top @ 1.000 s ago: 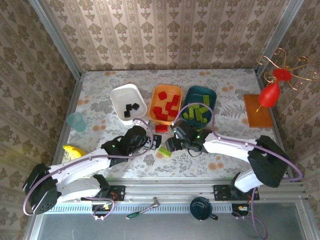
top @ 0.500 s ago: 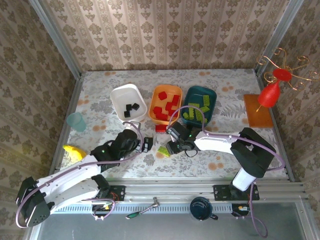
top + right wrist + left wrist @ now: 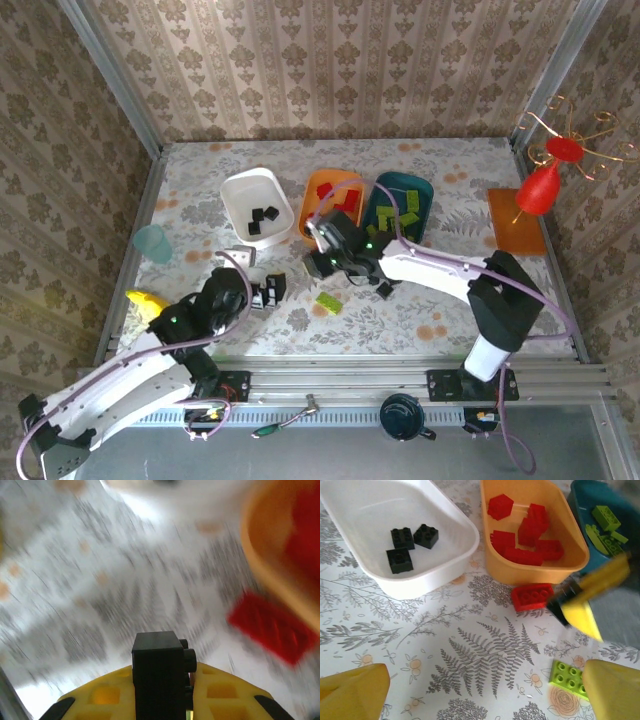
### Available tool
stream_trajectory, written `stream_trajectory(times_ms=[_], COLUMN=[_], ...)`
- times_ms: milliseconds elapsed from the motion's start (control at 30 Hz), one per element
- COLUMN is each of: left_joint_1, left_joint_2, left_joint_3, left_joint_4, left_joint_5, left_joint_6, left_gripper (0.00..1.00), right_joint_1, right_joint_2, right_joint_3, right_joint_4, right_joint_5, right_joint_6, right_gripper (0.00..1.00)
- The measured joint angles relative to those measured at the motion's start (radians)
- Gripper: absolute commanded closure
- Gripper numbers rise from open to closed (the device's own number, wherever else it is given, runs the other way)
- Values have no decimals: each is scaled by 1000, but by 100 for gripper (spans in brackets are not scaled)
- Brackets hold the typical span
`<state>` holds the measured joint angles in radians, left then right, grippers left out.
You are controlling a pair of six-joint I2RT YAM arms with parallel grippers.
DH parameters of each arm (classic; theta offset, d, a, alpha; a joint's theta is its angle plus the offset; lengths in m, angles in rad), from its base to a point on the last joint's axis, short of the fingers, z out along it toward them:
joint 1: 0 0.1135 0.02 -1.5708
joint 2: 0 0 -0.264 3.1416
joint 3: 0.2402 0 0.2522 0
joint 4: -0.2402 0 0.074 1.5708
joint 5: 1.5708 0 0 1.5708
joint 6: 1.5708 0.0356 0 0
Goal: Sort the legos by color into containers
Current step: Place the lego in the container, then pick up the lego from the center of the table.
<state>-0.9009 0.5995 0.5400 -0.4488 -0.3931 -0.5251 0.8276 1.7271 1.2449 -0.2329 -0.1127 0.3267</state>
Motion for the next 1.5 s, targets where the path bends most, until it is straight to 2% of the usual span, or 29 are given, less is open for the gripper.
stream_trajectory(times_ms=[300, 367, 467, 567, 667, 867, 1033, 1133, 1300, 1500], left_joint_1=[0, 0, 0, 0, 0, 0, 0, 0, 0, 0], left_joint_2=[-6, -6, -3, 4, 16, 49, 88, 117, 159, 172], left_joint_3=[25, 32, 40, 41, 41, 41, 35, 22, 2, -10], left_joint_4=[-74, -86, -100, -102, -102, -81, -22, 16, 62, 91], left_joint_5=[0, 3, 5, 11, 16, 31, 46, 57, 77, 95], left_joint_6=[-22, -26, -31, -33, -33, -33, -33, -33, -33, -33], left_gripper=[1, 1, 0, 0, 0, 0, 0, 0, 0, 0], right_joint_1=[-20, -32, -51, -63, -67, -59, -45, -38, -37, -38], right_joint_2=[428, 503, 583, 590, 538, 225, -78, -183, -203, -130], right_joint_3=[511, 593, 687, 705, 642, 279, -35, -169, -295, -307], right_joint_4=[48, 44, 37, 30, 56, 103, 126, 100, 21, -21], right_joint_5=[-32, -39, -57, -61, -62, -48, 32, 105, 205, 296], right_joint_6=[25, 42, 70, 84, 92, 92, 92, 96, 96, 95], right_gripper=[73, 64, 39, 27, 22, 19, 18, 19, 20, 23])
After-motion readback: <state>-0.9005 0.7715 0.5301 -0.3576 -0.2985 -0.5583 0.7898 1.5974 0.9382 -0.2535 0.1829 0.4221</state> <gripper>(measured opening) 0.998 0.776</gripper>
